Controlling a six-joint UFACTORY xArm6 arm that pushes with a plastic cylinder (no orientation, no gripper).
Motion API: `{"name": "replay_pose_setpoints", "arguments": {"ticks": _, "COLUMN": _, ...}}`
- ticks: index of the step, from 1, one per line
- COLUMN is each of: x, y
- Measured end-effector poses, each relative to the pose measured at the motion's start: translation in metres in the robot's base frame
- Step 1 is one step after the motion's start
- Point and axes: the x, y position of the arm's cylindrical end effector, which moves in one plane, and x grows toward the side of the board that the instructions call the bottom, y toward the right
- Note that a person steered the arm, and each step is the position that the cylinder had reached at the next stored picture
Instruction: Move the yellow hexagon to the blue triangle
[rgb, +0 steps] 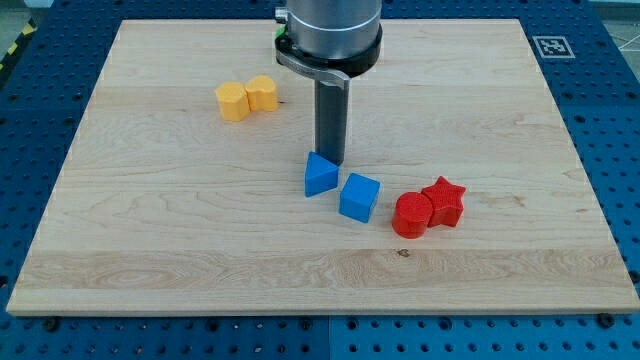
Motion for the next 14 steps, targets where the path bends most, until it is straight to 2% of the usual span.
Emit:
{"name": "replay_pose_setpoints", "arguments": {"ticks": 2, "x": 0.004, "y": -0.005}}
{"name": "replay_pose_setpoints", "arguments": {"ticks": 3, "x": -0.014, "y": -0.012}}
{"name": "replay_pose_setpoints", "arguments": {"ticks": 4, "x": -0.034, "y": -0.047}}
{"name": "replay_pose_setpoints", "arguments": {"ticks": 6, "x": -0.051, "y": -0.161}}
{"name": "replay_pose_setpoints", "arguments": {"ticks": 7, "x": -0.096, "y": -0.162}}
{"name": "replay_pose_setpoints", "arguments": {"ticks": 8, "x": -0.114, "y": -0.141}}
{"name": "replay_pose_setpoints", "arguments": {"ticks": 9, "x": -0.113, "y": -0.11}}
{"name": "replay_pose_setpoints", "arguments": {"ticks": 10, "x": -0.091, "y": -0.087}}
{"name": "replay_pose_setpoints", "arguments": {"ticks": 11, "x": -0.064, "y": -0.076}}
{"name": "replay_pose_setpoints", "arguments": {"ticks": 14, "x": -0.056, "y": -0.074}}
